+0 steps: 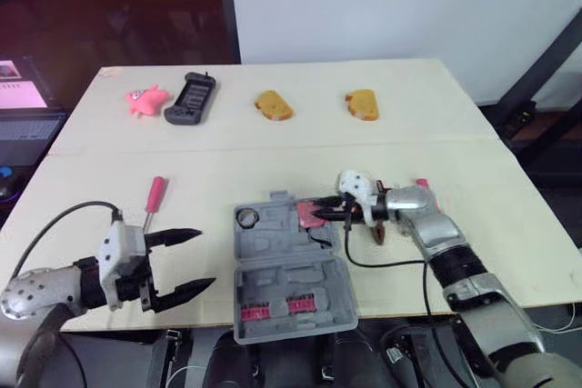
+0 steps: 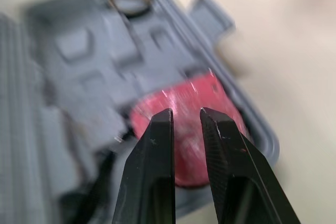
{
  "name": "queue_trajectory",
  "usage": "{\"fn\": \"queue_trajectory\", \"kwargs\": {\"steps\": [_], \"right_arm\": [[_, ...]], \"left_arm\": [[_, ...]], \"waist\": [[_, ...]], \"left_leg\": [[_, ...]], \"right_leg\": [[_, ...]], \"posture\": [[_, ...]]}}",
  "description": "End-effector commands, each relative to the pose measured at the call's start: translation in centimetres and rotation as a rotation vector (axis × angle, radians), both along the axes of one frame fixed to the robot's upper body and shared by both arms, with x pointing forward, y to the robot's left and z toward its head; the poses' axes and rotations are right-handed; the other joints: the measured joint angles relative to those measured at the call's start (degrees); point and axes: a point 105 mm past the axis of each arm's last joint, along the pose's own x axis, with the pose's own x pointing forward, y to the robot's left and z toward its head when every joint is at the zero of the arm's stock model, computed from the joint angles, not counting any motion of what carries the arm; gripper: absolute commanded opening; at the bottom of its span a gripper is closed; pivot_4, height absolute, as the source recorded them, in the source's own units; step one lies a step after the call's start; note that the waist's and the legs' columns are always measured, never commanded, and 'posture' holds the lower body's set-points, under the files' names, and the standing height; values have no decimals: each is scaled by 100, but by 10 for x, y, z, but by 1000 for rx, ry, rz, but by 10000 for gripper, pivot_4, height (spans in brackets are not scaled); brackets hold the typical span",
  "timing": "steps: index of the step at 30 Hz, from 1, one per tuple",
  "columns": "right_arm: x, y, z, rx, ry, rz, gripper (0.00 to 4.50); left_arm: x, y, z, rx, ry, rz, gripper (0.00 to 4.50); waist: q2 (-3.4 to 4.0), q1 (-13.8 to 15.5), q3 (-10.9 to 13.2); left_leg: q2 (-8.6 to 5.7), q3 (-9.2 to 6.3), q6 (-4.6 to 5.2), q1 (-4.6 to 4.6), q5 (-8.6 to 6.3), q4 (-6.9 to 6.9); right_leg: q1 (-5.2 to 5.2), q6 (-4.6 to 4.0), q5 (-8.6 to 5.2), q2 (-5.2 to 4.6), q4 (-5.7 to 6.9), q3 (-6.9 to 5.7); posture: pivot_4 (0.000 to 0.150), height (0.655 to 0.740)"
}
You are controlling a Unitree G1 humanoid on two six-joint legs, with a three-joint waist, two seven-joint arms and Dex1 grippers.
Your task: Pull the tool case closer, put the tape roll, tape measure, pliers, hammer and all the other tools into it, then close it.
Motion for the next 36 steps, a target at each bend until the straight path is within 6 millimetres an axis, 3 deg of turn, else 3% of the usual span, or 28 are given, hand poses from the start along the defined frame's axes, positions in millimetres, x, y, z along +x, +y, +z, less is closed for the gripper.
{"fn": "queue_trajectory", "kwargs": {"steps": [1,5,11,14,17,22,25,31,36], "right_arm": [[-9,-25,40,-4,-92,0,25789],[-22,-72,52,-55,-97,-99,44376],[-37,-134,74,93,-75,-359,44376],[-55,-188,63,94,-88,-561,44376],[-72,-225,53,126,-35,-721,44376],[-95,-265,38,100,-4,-858,44376],[-97,-274,36,94,-13,-889,44376],[-90,-267,38,109,-27,-867,44376],[-65,-223,63,164,-49,-732,44376]], "left_arm": [[6,20,2,26,-31,55,45000],[7,47,-8,75,7,112,45000],[4,89,-13,76,13,269,45000],[-7,125,-16,49,17,414,45000],[-18,154,-20,46,25,519,45000],[-33,197,-22,5,18,704,45000],[-37,206,-22,-8,11,737,45000],[-26,194,-9,-14,-26,683,45000],[5,164,12,-61,-49,544,45000]], "waist": [[0,20,2],[-3,68,2],[-3,115,4],[-7,148,2],[-6,149,3],[-6,130,3],[-6,114,3],[-6,114,3],[-2,130,3]], "left_leg": [[-1,0,1,0,-1,0],[0,0,1,0,-3,-1],[1,7,1,-22,-2,0],[5,5,2,-32,-3,-1],[2,5,9,-48,-7,0],[2,5,-3,-50,-13,8],[5,4,-7,-51,-16,7],[6,4,-7,-57,-16,6],[6,3,5,-57,-9,7]], "right_leg": [[-2,0,-1,-1,-1,0],[-28,-17,-11,-2,-6,-2],[-59,-20,-11,-7,-6,3],[-67,-21,-12,-8,-7,3],[-79,-20,-13,-12,-14,1],[-81,-26,-16,-27,-15,1],[-82,-27,-17,-28,-19,1],[-85,-27,-16,-28,-20,1],[-82,-27,-16,-28,-19,1]], "posture": [[1500,7188],[1500,7188],[1500,7188],[1500,7188],[1500,7188],[1500,7188],[1500,7188],[1500,7188],[1500,7188]]}}
